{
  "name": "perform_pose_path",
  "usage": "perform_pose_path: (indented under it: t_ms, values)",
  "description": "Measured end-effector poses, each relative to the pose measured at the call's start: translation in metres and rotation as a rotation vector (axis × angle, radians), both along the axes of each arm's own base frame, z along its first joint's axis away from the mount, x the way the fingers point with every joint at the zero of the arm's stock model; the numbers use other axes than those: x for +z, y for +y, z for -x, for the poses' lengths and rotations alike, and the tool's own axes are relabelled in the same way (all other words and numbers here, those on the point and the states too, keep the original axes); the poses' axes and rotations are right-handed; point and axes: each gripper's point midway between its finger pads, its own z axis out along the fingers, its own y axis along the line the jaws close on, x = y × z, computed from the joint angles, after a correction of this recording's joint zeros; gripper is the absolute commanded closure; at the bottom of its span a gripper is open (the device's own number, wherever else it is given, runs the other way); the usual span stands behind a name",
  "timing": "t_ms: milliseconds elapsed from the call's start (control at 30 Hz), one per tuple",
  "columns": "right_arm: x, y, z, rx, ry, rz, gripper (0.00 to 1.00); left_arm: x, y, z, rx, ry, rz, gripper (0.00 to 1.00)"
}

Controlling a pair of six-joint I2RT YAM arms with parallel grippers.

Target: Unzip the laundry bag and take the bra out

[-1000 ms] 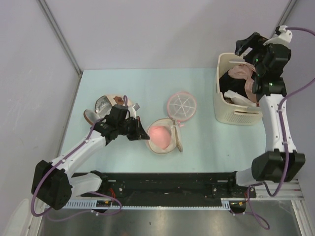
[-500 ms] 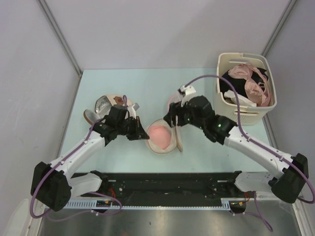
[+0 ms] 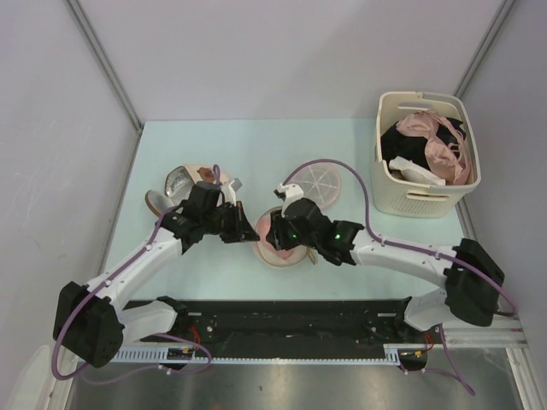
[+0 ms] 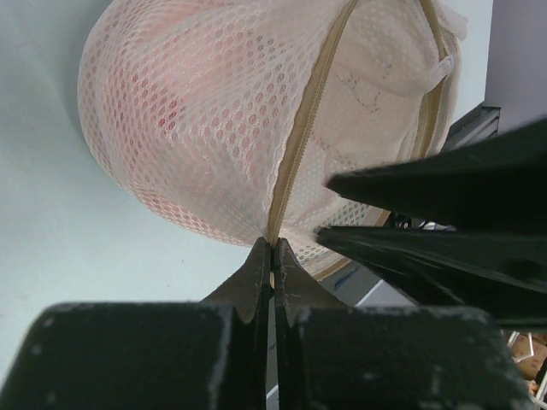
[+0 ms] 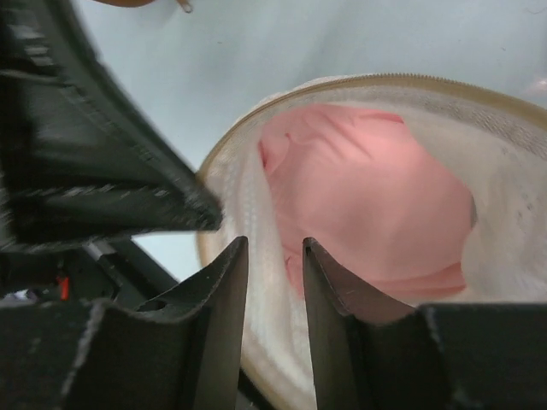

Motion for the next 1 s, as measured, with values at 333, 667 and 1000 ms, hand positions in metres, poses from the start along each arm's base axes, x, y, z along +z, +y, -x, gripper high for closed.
perform_pose_path:
  t_ms: [333,667,1000]
  values:
    - [-0.111,0.001,-0.028,-0.115,0.078,0.234,0.22,0.006,0.001,0.001,0.001,-0.019,0.009,1.00]
    - [-0.126,0.010,-0.049,-0.208,0.047,0.248,1.00,0.003,0.003,0.000,0.011,-0.016,-0.006,1.00]
    - [-0.049,0.014,-0.024,-0.118,-0.063,0.164,1.00,0.001,0.006,-0.001,0.022,-0.019,-0.026,1.00]
